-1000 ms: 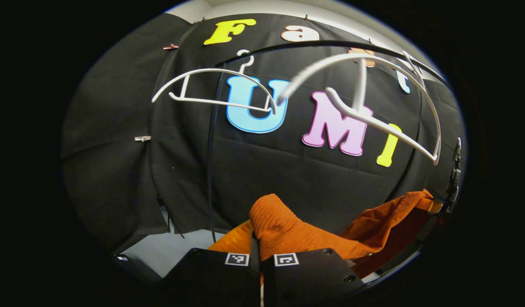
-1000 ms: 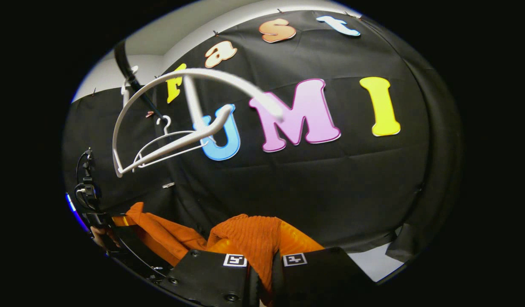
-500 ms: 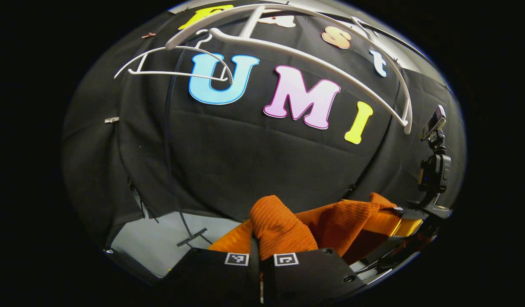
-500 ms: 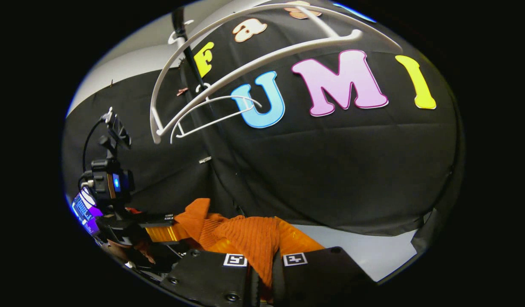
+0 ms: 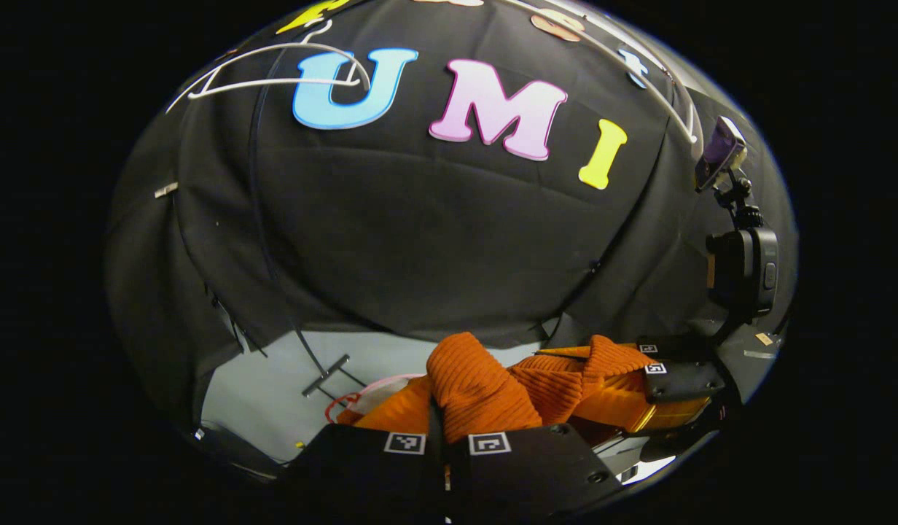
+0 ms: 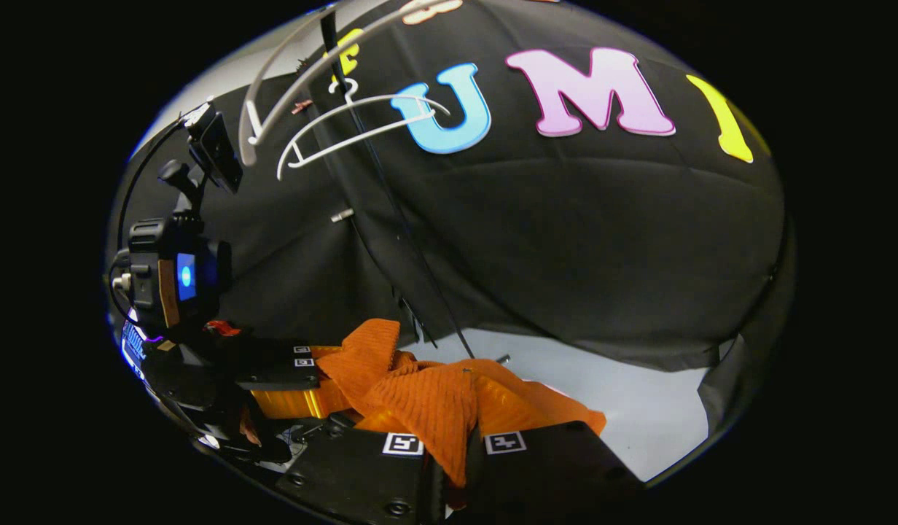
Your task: Grasp the clothes on the hanger with both hands and then place them into the laundry hamper below.
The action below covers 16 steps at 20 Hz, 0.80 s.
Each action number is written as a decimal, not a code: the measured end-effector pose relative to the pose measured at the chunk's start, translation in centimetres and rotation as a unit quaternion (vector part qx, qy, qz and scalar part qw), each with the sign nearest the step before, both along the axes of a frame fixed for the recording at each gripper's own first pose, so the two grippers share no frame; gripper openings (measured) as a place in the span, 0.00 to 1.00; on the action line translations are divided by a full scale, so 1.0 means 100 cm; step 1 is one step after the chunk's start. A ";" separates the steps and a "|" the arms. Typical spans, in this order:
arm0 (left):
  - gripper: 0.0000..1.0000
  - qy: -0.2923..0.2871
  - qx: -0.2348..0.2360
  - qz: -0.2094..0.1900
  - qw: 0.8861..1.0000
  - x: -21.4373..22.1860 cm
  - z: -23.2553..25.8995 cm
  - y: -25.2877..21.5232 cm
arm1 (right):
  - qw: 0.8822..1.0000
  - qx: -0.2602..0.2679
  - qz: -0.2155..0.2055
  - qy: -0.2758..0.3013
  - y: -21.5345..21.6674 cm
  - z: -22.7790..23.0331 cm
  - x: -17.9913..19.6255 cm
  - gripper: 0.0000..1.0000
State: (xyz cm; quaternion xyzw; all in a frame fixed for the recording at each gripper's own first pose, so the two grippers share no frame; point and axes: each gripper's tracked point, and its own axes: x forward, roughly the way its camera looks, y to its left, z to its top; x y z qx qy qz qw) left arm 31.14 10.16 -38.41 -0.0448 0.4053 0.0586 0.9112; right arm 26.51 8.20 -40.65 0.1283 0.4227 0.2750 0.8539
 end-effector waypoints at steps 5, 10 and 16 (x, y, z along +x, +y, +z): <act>0.10 0.106 -0.053 0.046 0.992 -0.033 -0.047 0.002 | 0.995 -0.053 0.006 0.084 -0.004 -0.041 -0.036 0.21; 0.07 0.168 -0.071 0.066 0.981 -0.039 -0.075 -0.008 | 0.986 -0.089 0.013 0.140 -0.008 -0.070 -0.059 0.21; 0.05 0.193 -0.085 0.079 0.974 -0.048 -0.087 -0.014 | 0.983 -0.095 0.009 0.156 -0.017 -0.072 -0.066 0.11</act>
